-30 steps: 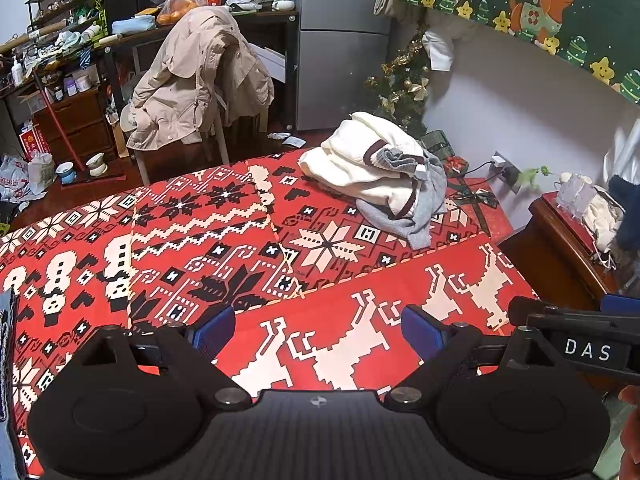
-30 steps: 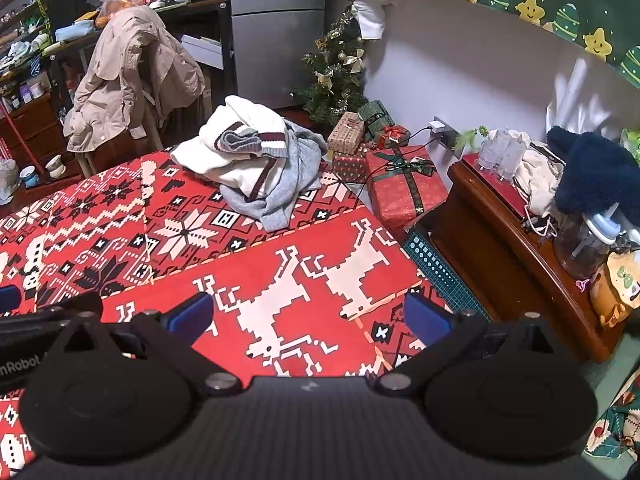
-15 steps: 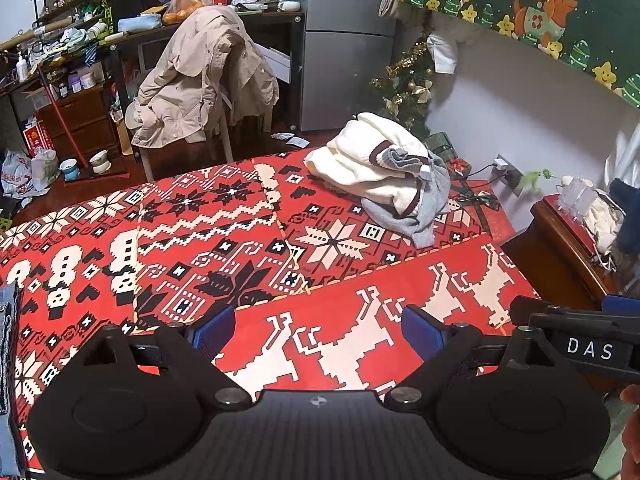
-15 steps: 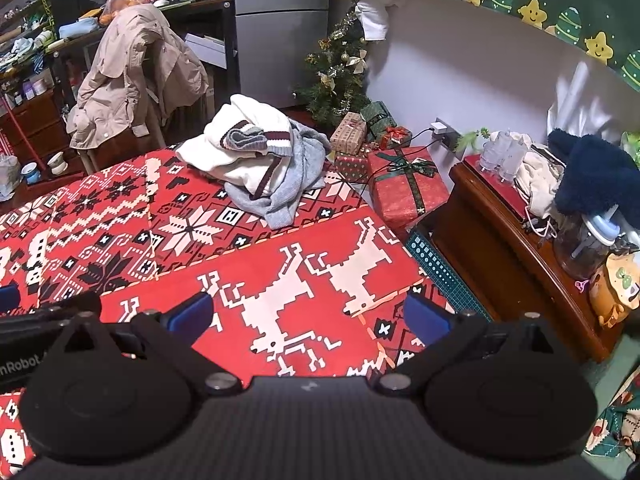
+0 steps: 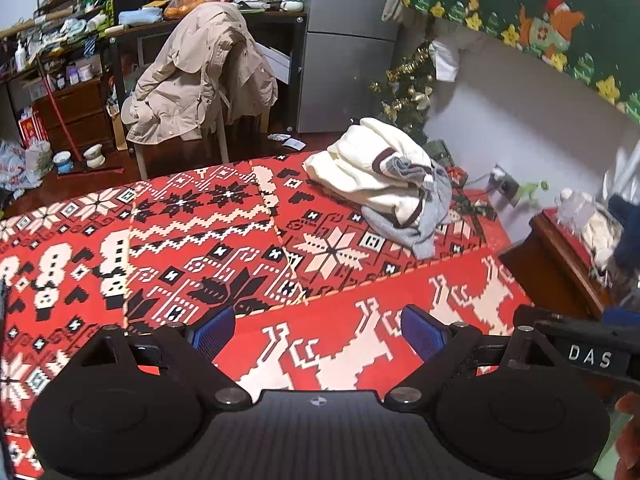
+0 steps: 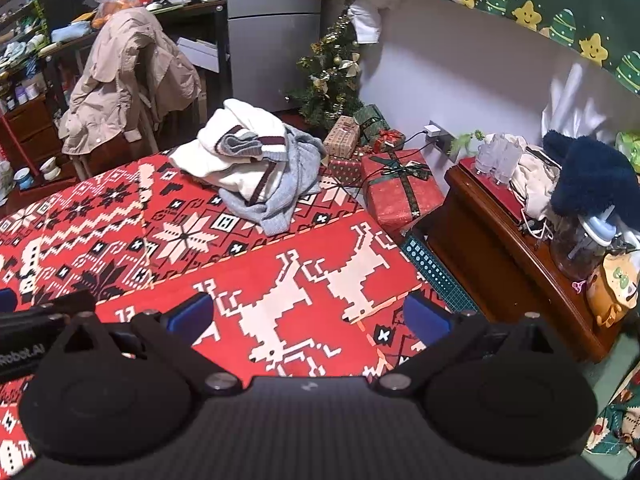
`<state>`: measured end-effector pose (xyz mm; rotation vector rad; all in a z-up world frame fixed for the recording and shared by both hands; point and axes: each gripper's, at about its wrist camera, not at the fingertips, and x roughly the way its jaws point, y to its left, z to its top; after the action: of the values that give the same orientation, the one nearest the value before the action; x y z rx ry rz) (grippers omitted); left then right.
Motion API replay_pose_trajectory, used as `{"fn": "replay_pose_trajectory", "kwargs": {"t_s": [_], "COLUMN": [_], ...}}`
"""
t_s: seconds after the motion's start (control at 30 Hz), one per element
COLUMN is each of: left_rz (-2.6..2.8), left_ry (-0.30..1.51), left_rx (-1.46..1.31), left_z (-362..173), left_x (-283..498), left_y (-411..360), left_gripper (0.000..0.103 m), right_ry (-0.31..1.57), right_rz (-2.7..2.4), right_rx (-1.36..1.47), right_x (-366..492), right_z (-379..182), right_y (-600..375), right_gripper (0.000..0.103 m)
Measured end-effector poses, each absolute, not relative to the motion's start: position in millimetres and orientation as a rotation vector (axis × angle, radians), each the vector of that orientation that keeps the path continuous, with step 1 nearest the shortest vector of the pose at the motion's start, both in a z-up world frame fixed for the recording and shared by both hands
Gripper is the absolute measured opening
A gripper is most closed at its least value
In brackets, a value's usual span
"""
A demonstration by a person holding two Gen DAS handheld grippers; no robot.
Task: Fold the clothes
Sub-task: 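Reach both grippers to the cream sweater and grasp its striped hem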
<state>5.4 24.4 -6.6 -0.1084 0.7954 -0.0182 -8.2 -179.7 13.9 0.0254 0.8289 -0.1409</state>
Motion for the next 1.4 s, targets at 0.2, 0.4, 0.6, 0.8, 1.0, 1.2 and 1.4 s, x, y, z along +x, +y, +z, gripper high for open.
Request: {"fn": "replay_pose_trajectory", "kwargs": {"t_s": [0.2,0.4,0.6,0.8,1.0,1.2,1.4], "left_rz": [-0.002,0.002,0.001,-0.052,-0.049,-0.096,-0.119], "left_ry": [0.800,0.835,0.857,0.848,0.856,0.866,0.884], "left_rx": [-0.098,-0.098,-0.051,-0.142,-0.179,-0.242,-0.298], "left_z": [-18.3,-39.4,-59.1,-72.0,-77.2,-84.0,-93.0], "left_x": [22.5,40.0,67.4,104.3,148.8,195.2,239.5], "left_y": [21.2,16.8,9.7,18.0,28.4,35.4,40.3], "left_gripper": [0.090,0.091,0.094,0.094,0.094,0.094,0.087], "right_ry": [0.836,0.822,0.802,0.737,0.668,0.610,0.553], "right_rz": [-0.165,-0.189,-0.198,-0.130,-0.057,-0.010,0.131], "right_rx": [0.033,0.040,0.015,-0.079,-0.108,-0.123,-0.085], "right_x": [10.0,28.3,53.5,85.3,113.9,150.9,189.4], "right_z": [-0.1,-18.0,-39.2,-52.9,-60.8,-64.9,-69.9], "right_y": [-189.1,-194.8,-194.9,-189.9,-189.4,-187.9,-190.3], "right_gripper": [0.102,0.102,0.102,0.102,0.102,0.102,0.095]}}
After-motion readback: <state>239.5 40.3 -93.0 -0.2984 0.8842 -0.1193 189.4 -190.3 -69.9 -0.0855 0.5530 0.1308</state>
